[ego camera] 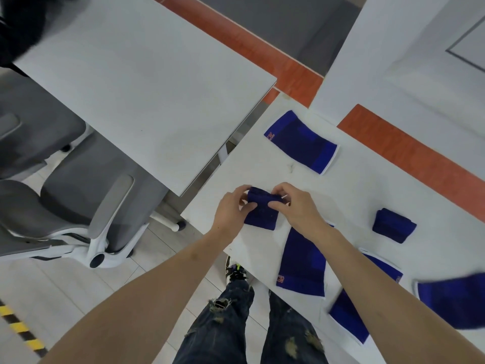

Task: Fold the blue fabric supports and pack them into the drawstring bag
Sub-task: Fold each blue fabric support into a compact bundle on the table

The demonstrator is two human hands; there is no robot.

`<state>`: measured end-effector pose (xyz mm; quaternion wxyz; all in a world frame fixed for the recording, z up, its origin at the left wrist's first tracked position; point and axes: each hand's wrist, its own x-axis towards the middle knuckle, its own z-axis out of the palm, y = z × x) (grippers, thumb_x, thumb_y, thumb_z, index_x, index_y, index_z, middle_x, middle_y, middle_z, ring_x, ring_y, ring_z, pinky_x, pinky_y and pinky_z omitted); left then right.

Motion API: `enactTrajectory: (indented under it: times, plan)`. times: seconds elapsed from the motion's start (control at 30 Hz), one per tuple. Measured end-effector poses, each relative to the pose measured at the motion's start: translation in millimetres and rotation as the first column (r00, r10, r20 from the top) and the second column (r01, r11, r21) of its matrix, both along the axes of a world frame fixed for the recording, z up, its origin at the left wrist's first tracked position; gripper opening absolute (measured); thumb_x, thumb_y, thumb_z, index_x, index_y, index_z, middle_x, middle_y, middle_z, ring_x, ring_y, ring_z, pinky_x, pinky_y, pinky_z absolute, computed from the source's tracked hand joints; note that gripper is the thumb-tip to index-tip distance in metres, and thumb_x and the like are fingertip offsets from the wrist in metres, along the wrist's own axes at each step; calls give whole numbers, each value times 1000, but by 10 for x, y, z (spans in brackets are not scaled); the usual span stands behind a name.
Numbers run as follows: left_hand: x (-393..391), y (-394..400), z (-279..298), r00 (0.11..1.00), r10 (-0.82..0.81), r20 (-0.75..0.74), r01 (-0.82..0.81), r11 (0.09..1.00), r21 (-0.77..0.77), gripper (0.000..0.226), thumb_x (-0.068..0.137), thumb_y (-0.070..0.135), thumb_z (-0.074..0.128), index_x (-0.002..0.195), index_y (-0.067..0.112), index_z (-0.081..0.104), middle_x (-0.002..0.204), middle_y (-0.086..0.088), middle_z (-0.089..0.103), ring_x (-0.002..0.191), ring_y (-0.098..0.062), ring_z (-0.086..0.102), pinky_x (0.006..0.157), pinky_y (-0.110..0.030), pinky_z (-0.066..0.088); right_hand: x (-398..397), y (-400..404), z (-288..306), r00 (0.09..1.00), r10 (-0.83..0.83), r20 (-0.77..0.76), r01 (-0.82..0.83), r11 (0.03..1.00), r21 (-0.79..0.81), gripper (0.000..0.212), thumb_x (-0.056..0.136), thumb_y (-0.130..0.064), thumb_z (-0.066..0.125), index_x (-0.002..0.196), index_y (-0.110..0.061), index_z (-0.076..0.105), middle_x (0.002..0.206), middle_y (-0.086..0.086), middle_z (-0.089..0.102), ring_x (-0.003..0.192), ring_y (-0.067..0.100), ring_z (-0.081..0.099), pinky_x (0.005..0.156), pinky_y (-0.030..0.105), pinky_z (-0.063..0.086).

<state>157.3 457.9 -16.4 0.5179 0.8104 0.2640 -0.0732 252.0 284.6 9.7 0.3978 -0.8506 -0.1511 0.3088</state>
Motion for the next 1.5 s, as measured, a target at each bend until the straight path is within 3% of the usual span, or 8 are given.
enactTrajectory:
  times: [0.13, 0.3, 0.5, 0.93, 1.13, 1.23, 1.37, 1.5]
  plan:
    - [136, 106, 132, 975, -81, 207, 33, 974, 223, 18, 95, 11, 67, 111, 19, 69, 103, 10, 65, 95, -10, 56, 82, -23, 47, 50, 1, 34, 955, 20, 296, -34, 999, 41, 28, 94, -14, 72, 122, -16, 68, 113, -4, 67, 98, 8, 60, 82, 12, 46]
    - [97, 217, -34, 922, -266, 283, 129, 897, 423, 25, 84, -6, 72, 102, 11, 73, 112, 1, 70, 106, -18, 56, 91, -22, 46, -12, -151, -146, 768, 273, 579, -240, 961, -134, 33, 87, -7, 75, 118, -15, 68, 124, 0, 68, 115, 17, 56, 101, 29, 49]
    - [-183, 155, -284, 945, -326, 13, 303, 893, 332, 26, 94, 5, 64, 116, 15, 71, 111, 2, 72, 114, -19, 55, 93, -36, 49, -219, -232, -331, 884, 379, 272, -301, 909, -287, 28, 99, -32, 64, 126, -29, 59, 121, -1, 61, 107, 20, 56, 98, 36, 49]
    - [-85, 15, -191, 978, 182, -106, -198, 966, -168, 26, 94, 4, 63, 114, 20, 58, 100, 8, 74, 93, -5, 66, 74, -24, 47, -77, 84, -473, 993, 22, 119, -1, 984, -177, 28, 100, -35, 62, 122, -36, 44, 100, -3, 67, 95, 21, 63, 87, 46, 56]
    - [-31, 11, -224, 982, 165, -92, -173, 981, -90, 30, 94, 11, 65, 118, 23, 51, 93, 4, 65, 88, -18, 63, 71, -30, 49, -22, 176, -503, 995, -10, 102, 37, 963, -267, 30, 102, -39, 59, 121, -34, 37, 96, -2, 70, 90, 24, 64, 87, 48, 57]
    - [-112, 17, -265, 998, 56, -6, -55, 990, 133, 29, 96, 13, 64, 119, 22, 48, 106, 3, 55, 96, -19, 56, 75, -33, 50, 22, 188, -487, 997, 18, 72, 5, 954, -298, 27, 103, -40, 57, 119, -32, 38, 98, -3, 69, 90, 22, 63, 90, 48, 54]
    - [-220, 86, -346, 909, -384, 161, 203, 746, 634, 40, 87, 2, 65, 126, 12, 60, 124, -11, 55, 111, -32, 54, 88, -43, 51, 79, 182, -460, 998, 60, 36, -45, 943, -331, 22, 102, -42, 56, 116, -32, 42, 95, -6, 70, 87, 20, 64, 93, 48, 51]
    - [-312, 205, -415, 696, -710, -103, 472, 346, 811, 54, 102, 7, 21, 151, 7, 44, 161, -15, 37, 152, -32, 31, 122, -49, 30, 148, 199, -426, 996, 90, 17, -78, 932, -354, 19, 101, -45, 56, 112, -34, 46, 91, -9, 69, 84, 17, 63, 92, 49, 51]
